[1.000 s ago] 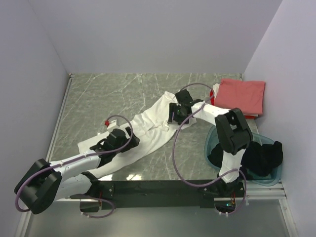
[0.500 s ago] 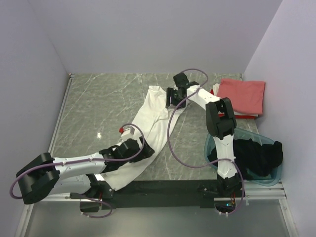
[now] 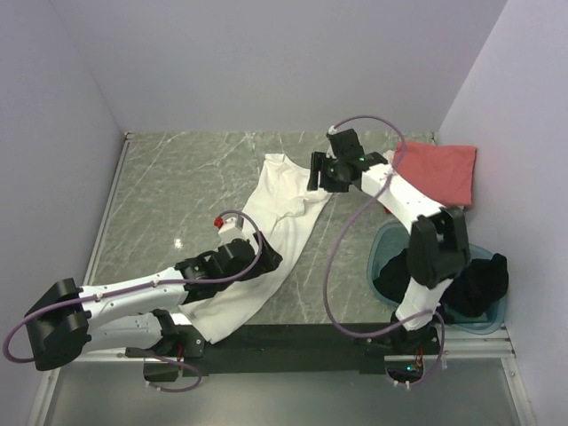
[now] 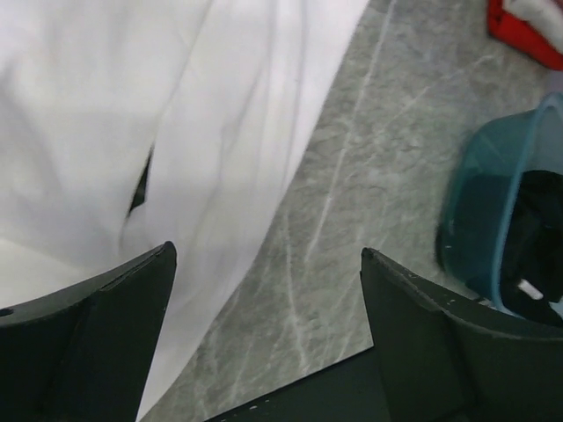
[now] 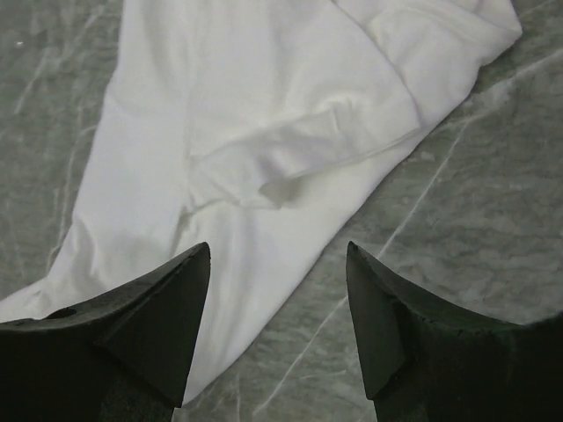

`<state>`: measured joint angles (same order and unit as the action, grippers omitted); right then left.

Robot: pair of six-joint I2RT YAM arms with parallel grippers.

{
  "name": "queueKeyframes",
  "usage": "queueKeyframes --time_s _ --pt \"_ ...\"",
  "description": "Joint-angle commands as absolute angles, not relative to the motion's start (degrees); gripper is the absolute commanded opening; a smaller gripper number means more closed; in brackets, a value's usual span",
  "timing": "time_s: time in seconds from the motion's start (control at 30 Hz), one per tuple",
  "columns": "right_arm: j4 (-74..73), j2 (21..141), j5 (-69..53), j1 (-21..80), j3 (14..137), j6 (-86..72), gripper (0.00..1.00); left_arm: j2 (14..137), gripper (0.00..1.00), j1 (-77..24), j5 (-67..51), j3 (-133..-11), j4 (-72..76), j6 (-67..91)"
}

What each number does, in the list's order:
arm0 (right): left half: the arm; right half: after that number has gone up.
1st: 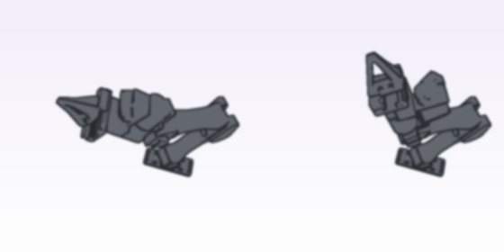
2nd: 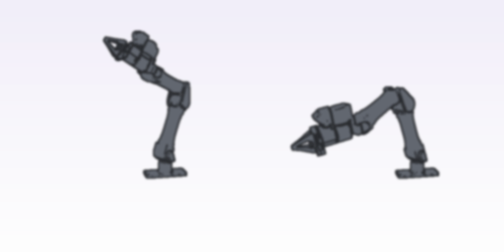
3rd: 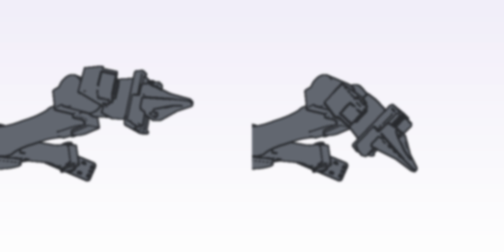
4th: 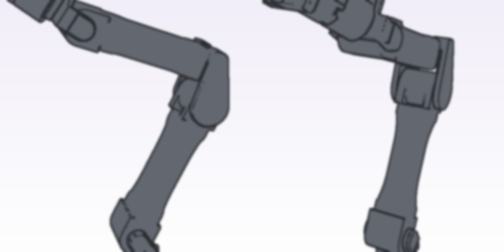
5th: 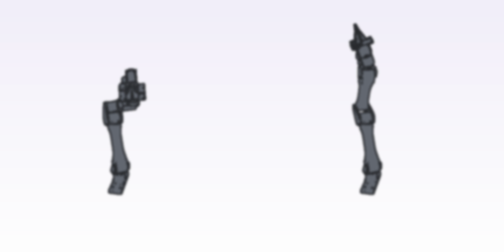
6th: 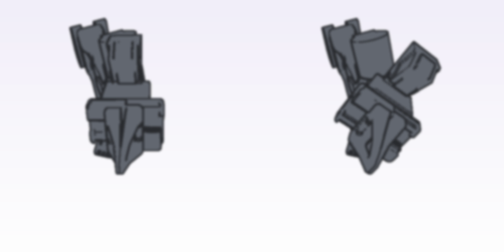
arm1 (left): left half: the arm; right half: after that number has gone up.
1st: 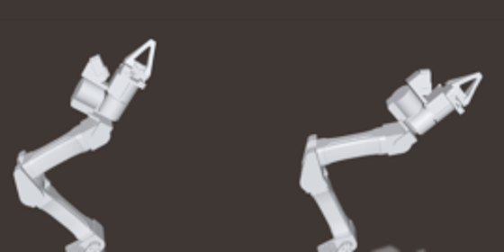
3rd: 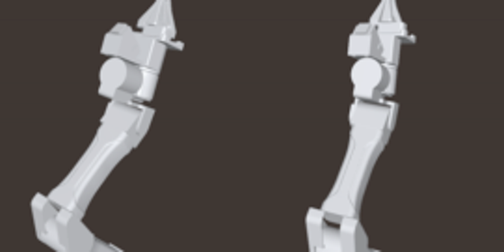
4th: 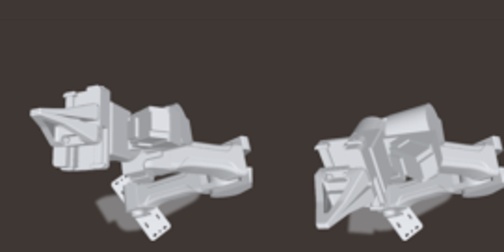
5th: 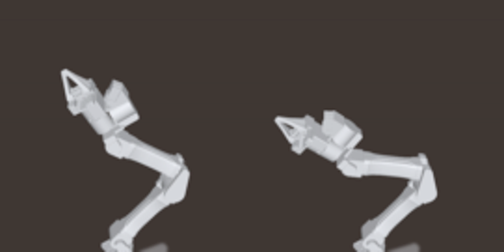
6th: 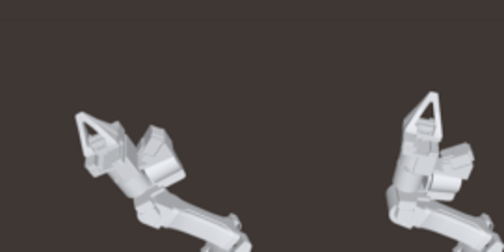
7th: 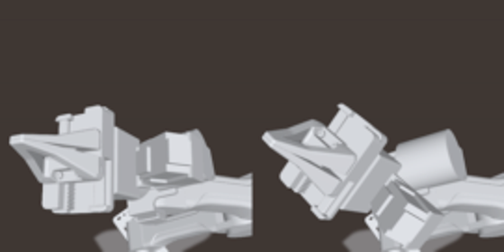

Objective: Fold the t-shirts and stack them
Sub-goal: Fold the tshirt

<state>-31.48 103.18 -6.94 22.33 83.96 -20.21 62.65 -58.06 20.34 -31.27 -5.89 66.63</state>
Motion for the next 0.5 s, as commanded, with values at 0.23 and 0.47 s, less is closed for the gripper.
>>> queueKeyframes --time_s 0.23,0.47 --pt "-27.16 100.45 -2.55 30.67 75.41 -24.26 0.70 61.97 0.92 -58.27 23.03 -29.27 -11.43 66.80" --pt "-27.16 106.87 -1.50 31.38 77.25 -24.79 0.70 61.87 0.91 -58.27 22.50 -26.55 -11.16 67.85"
